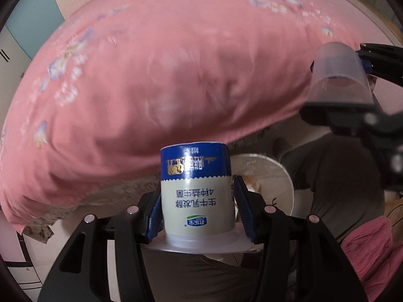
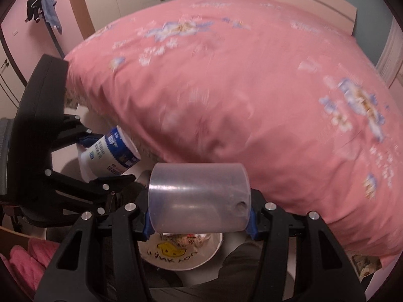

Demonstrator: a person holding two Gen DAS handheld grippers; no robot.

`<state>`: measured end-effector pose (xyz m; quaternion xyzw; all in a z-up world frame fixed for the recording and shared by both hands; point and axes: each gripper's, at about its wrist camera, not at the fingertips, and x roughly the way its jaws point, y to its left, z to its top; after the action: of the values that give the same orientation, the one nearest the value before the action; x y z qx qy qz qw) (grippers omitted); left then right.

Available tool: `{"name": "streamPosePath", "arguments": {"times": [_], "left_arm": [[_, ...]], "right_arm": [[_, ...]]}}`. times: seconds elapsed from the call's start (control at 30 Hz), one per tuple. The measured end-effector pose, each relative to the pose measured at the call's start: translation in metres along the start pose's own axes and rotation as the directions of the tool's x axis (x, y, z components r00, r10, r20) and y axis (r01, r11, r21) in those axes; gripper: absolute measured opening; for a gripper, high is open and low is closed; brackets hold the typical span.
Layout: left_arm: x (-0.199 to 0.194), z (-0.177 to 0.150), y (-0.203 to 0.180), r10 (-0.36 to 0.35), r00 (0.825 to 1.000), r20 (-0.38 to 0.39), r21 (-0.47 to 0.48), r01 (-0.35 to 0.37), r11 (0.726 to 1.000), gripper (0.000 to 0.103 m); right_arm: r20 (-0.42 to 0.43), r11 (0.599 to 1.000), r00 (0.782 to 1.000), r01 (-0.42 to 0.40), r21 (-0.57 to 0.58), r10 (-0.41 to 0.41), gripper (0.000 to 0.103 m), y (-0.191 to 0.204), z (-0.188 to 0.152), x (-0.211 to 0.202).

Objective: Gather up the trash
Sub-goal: 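Carry yogurt cup in left tool while right tool carries clear cup over bin, then open left tool dropping yogurt cup into bin while right tool releases clear cup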

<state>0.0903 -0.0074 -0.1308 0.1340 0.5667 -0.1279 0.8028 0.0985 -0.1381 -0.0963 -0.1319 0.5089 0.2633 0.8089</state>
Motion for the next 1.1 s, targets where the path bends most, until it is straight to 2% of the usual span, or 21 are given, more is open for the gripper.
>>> {"name": "streamPosePath", "arguments": {"times": [0.23, 0.4, 0.57, 0.73, 0.87, 1.1], "left_arm": [[0.052, -0.016, 0.001, -0.028, 0.995, -0.099, -0.023, 0.026, 0.999, 0.054], [0.086, -0.026, -0.003, -0.064, 0.986, -0.153, -0.051, 0.057, 0.997, 0.054], [0.118, -0.038, -0.011, -0.122, 0.973, -0.195, -0.093, 0.106, 0.990, 0.054], [0.151, -0.051, -0.012, -0.181, 0.951, -0.250, -0.151, 0.146, 0.978, 0.054], [0.175, -0.058, -0.010, -0.216, 0.935, -0.280, -0.198, 0.164, 0.966, 0.054], [0.201, -0.059, -0.008, -0.304, 0.907, -0.290, -0.307, 0.213, 0.928, 0.054]], "right_arm": [[-0.125, 0.999, 0.992, -0.033, 0.018, 0.035, 0.055, 0.000, -0.030, 0.056], [-0.216, 0.999, 0.975, -0.049, 0.023, 0.053, 0.055, 0.001, -0.055, 0.098], [-0.320, 0.997, 0.945, -0.060, 0.045, 0.071, 0.055, 0.000, -0.082, 0.139], [-0.411, 0.997, 0.909, -0.063, 0.043, 0.076, 0.055, 0.006, -0.100, 0.172], [-0.450, 0.997, 0.890, -0.075, 0.028, 0.079, 0.055, 0.013, -0.109, 0.187], [-0.513, 0.994, 0.851, -0.100, 0.050, 0.112, 0.055, 0.022, -0.114, 0.216]]}}
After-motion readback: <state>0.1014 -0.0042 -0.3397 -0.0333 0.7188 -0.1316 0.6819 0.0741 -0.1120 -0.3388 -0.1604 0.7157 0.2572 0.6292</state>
